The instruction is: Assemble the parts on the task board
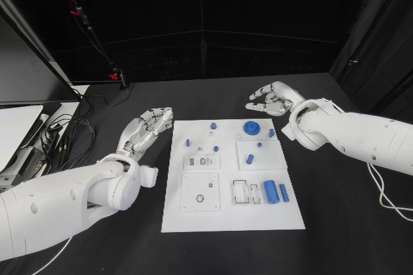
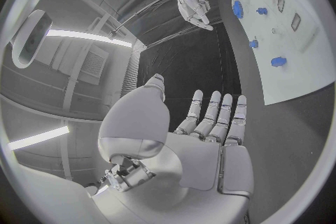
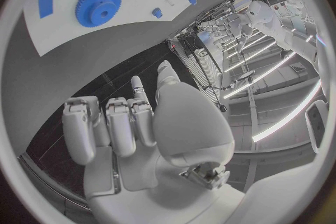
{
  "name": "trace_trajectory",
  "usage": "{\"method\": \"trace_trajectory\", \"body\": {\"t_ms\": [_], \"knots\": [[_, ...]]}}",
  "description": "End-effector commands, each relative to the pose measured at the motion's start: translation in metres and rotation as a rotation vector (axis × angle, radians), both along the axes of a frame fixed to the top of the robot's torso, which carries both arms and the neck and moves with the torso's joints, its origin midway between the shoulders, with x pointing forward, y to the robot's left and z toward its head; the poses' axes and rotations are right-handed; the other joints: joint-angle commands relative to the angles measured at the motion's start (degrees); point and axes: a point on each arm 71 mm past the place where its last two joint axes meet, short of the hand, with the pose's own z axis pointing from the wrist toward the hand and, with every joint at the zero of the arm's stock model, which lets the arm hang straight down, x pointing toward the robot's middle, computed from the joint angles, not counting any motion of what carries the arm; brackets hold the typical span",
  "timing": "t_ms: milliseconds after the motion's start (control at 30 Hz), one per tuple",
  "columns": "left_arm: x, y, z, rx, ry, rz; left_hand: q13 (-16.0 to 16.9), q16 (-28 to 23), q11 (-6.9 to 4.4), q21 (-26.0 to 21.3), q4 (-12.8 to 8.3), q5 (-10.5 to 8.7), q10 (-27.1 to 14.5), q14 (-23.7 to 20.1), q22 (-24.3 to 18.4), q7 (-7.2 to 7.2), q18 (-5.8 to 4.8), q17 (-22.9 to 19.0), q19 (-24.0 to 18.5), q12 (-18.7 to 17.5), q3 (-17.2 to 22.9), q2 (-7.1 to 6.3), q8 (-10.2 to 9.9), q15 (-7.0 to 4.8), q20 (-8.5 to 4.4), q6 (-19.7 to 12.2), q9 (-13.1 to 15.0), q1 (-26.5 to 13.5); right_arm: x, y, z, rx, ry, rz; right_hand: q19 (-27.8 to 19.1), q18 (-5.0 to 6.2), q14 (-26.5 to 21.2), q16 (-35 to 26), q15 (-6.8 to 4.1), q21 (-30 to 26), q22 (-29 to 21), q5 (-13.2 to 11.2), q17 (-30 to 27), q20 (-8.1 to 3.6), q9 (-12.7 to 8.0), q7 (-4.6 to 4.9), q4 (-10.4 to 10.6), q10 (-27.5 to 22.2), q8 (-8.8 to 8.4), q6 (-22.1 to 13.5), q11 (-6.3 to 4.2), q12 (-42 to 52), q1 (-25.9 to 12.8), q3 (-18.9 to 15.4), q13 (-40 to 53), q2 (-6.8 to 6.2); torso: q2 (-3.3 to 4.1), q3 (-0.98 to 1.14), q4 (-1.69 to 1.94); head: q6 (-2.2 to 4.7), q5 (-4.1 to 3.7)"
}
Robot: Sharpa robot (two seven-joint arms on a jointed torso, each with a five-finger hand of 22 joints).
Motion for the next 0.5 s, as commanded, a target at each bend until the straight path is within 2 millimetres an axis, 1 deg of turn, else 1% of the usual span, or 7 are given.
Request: {"method": "trace_trajectory", "body": {"t_ms": [33, 167, 267, 467, 500], "knots": [[-0.007, -0.001, 0.019, -0.087, -0.257, -0.032, 0.0, 0.3, -0.11, 0.2, -0.1, 0.36, 0.2, 0.4, 0.1, 9.00, 0.41, 0.1, -0.4, 0.2, 0.3, 0.48, -0.3, -0.04, 0.06, -0.3, -0.1, 0.0, 0.000, 0.001, -0.007, -0.127, 0.019, 0.004, 6.1, -0.37, 5.9, 0.1, 0.42, 0.2, 15.1, 0.4, 15.1, 0.39, 0.1, -0.08, -0.4, 5.9, 0.66, -0.8, 0.32, 0.1, 0.9, 1.1, 14.9, -0.55, 0.01, -0.01, 0.12, 0.09, -0.30], [-0.007, 0.000, 0.018, -0.088, -0.257, -0.032, 0.0, 0.3, -0.11, 0.2, -0.1, 0.38, 0.2, 0.4, 0.1, 9.00, 0.41, 0.1, -0.4, 0.2, 0.3, 0.49, -0.3, -0.04, 0.06, -0.3, -0.1, 0.1, 0.000, 0.001, -0.013, -0.167, 0.049, -0.002, 6.1, -0.37, 5.9, 0.1, 0.30, 0.2, 15.1, 0.3, 15.1, 0.35, 0.3, -0.26, -1.4, 5.9, 1.65, -1.4, 0.21, 0.1, 2.4, 2.9, 14.9, -0.92, 0.05, 0.01, 0.15, 0.15, -0.33], [-0.007, 0.000, 0.018, -0.087, -0.256, -0.031, 0.0, 0.3, -0.11, 0.2, -0.1, 0.38, 0.2, 0.4, 0.1, 9.00, 0.41, 0.1, -0.4, 0.2, 0.3, 0.49, -0.3, -0.04, 0.06, -0.3, -0.1, 0.1, 0.001, 0.000, -0.017, -0.193, 0.074, -0.004, 6.1, -0.37, 5.9, 0.1, 0.13, 0.2, 15.1, 0.2, 15.1, 0.25, 0.5, -0.39, -1.8, 5.9, 2.28, -1.3, 0.12, 0.1, 3.0, 3.7, 14.9, -1.17, 0.03, -0.01, 0.16, 0.07, -0.38], [-0.007, 0.001, 0.018, -0.086, -0.256, -0.030, 0.0, 0.3, -0.12, 0.2, -0.1, 0.51, 0.3, 0.4, 0.1, 9.00, 0.40, 0.1, -0.4, 0.3, 0.2, 0.57, -0.3, -0.04, 0.06, -0.4, -0.1, 0.1, 0.000, 0.001, -0.023, -0.228, 0.119, -0.008, 6.1, -0.37, 5.9, 0.1, -0.09, 0.2, 15.1, 0.4, 15.1, 0.06, 0.6, -0.45, -2.1, 5.9, 2.84, -1.4, 0.06, 0.1, 3.4, 4.5, 14.9, -1.44, 0.00, -0.05, 0.06, -0.10, -0.40], [-0.007, 0.001, 0.018, -0.086, -0.256, -0.030, 0.0, 0.3, -0.12, 0.2, -0.1, 0.51, 0.3, 0.4, 0.1, 9.00, 0.40, 0.1, -0.4, 0.3, 0.2, 0.57, -0.3, -0.04, 0.06, -0.4, -0.1, 0.1, 0.000, 0.001, -0.024, -0.234, 0.127, -0.010, 6.1, -0.37, 5.9, 0.1, -0.12, 0.2, 15.1, 0.5, 15.1, 0.03, 0.6, -0.46, -2.2, 5.9, 2.91, -1.4, 0.05, 0.1, 3.5, 4.7, 14.9, -1.47, -0.01, -0.03, 0.10, -0.14, -0.45]]}}
